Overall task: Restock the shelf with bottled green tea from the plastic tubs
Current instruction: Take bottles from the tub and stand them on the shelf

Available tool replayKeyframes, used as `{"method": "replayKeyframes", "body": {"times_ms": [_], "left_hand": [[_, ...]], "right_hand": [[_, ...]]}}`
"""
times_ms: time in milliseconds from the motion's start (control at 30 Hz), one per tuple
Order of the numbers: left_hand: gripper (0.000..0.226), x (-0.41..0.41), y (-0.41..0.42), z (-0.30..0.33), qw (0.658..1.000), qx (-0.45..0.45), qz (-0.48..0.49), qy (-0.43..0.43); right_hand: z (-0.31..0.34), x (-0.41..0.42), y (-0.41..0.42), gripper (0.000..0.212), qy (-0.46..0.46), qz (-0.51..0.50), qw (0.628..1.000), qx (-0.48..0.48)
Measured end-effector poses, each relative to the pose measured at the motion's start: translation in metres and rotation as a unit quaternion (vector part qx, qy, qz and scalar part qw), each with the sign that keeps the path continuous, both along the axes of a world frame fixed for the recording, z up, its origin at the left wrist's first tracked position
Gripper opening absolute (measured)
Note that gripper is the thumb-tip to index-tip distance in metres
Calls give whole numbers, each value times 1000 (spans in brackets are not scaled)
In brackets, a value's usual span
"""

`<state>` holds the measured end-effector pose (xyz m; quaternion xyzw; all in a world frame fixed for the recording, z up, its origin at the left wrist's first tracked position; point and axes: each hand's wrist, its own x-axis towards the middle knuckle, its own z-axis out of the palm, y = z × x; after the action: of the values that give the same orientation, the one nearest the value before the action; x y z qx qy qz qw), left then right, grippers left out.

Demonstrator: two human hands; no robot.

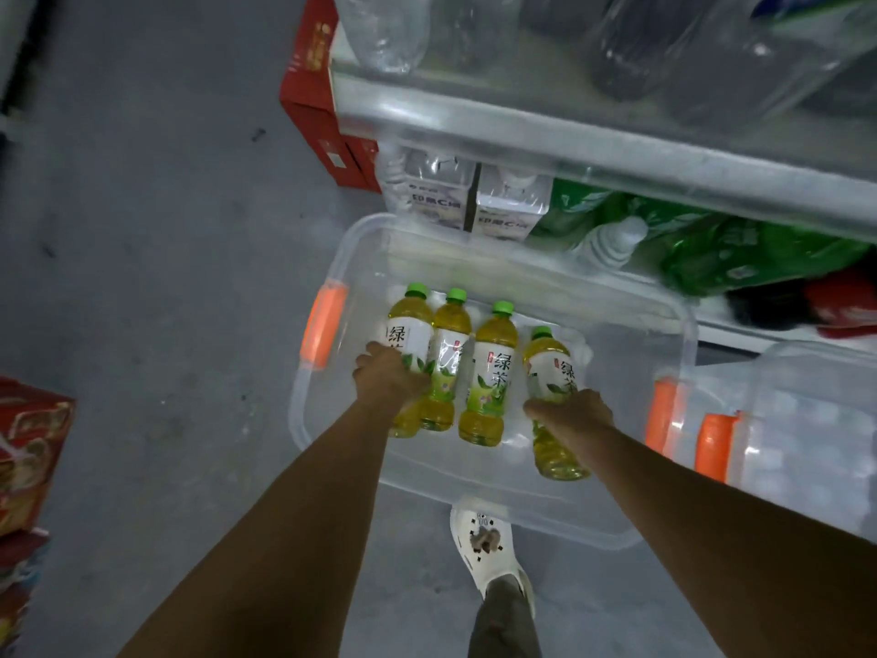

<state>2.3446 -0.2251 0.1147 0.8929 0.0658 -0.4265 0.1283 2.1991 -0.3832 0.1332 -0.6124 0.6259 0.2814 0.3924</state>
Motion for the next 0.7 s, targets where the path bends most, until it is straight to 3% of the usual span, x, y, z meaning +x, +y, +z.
{"method": "replayKeyframes", "body": {"times_ms": [67,100,200,300,433,500,600,700], "left_hand": [[84,-9,-1,29,1000,-22,9,12],[87,-15,-3,45,999,-38,21,15],[98,-36,-6,83,996,-74,53,-6],[85,-70,-13,139,993,-109,43,-22],[72,-118,-22,211,985,-159,51,-39],[70,-140,-26,241,981,-179,61,-46],[71,-177,-34,291,974,-200,63,-90],[77,-227,-46,337,961,-234,69,-134]], "right_hand": [[27,-6,-2,39,-20,15,1000,-1],[42,-9,-2,37,-31,26,999,-1],[88,-19,-4,49,-59,51,997,-9],[135,-34,-11,70,-82,59,995,-5],[195,-67,-24,79,-110,99,989,7],[222,-89,-29,73,-138,100,985,1],[265,-129,-33,45,-193,75,978,-12],[301,-180,-43,61,-228,66,971,-30]]}}
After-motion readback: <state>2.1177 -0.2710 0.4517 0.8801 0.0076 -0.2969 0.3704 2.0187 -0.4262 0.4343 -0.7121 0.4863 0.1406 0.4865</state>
